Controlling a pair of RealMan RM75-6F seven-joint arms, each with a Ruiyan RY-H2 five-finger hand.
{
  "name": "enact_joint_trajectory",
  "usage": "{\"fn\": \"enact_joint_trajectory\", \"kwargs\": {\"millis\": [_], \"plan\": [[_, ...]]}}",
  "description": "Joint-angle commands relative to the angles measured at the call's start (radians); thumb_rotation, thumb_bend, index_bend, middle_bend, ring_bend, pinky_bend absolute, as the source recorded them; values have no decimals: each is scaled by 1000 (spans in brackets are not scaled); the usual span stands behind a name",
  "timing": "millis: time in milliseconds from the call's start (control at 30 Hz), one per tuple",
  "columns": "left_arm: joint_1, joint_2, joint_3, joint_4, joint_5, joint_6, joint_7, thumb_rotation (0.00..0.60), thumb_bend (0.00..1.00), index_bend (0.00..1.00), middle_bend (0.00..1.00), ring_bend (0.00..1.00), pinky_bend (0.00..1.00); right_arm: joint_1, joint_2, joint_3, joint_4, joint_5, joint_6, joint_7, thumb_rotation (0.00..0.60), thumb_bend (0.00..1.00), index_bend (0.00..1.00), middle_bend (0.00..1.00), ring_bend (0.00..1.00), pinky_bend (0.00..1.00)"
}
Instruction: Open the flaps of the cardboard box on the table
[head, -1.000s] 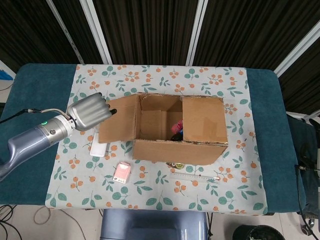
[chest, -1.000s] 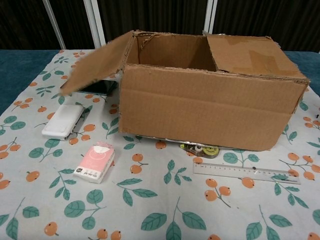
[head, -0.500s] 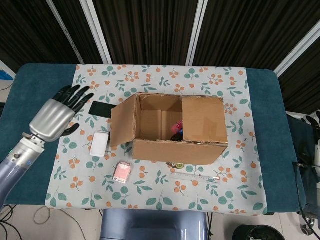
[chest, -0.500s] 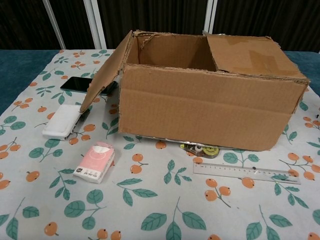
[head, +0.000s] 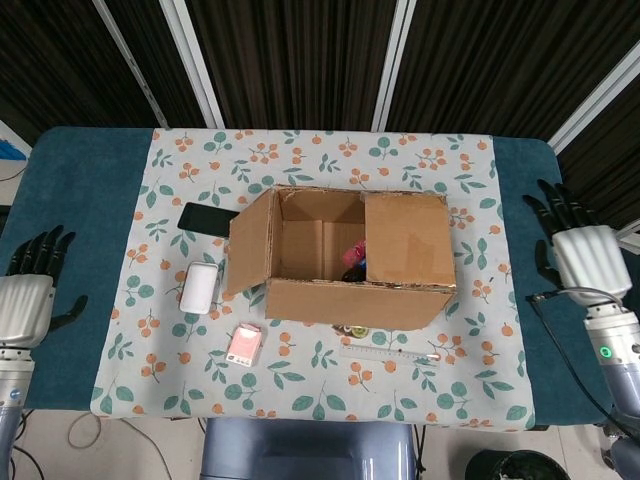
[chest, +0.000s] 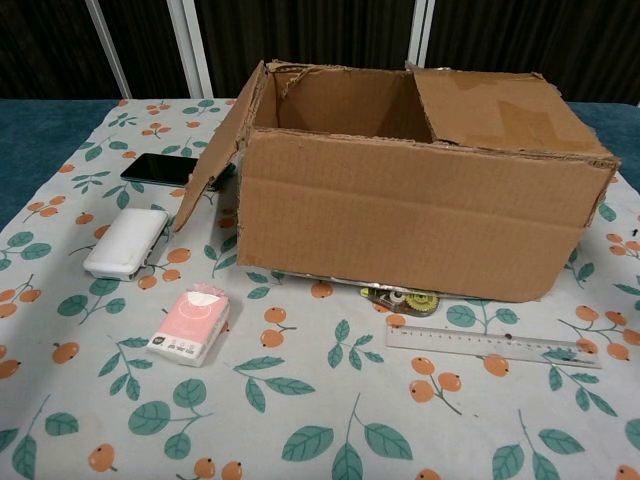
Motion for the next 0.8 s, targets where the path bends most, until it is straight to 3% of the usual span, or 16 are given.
{"fn": "enact_joint_trajectory", "kwargs": {"millis": [33, 167, 367, 600, 800], "plan": [[36, -47, 0, 62, 15, 16, -60, 600, 262, 0, 0, 0, 86, 84, 31, 10, -30, -36, -95, -65, 600, 845, 135, 30, 44, 215], [49, -63, -11, 102, 31, 10, -96, 600, 263, 0, 0, 0, 86, 177, 38, 14, -31, -80, -189, -108, 600, 996, 168, 124, 127, 245], [58, -75, -35, 132, 37, -13, -141, 600, 264, 0, 0, 0, 86, 326, 12, 10, -6, -150, -335, -142, 600, 1000, 303, 226, 209, 280], [68, -71, -56, 142, 43, -38, -175, 600, 265, 0, 0, 0, 86, 498, -74, -17, 38, -220, -499, -155, 600, 1000, 332, 240, 214, 281], [75, -67, -72, 142, 41, -57, -199, 600, 272, 0, 0, 0, 86, 598, -174, -29, 113, -214, -587, -149, 600, 1000, 336, 242, 213, 281]]}}
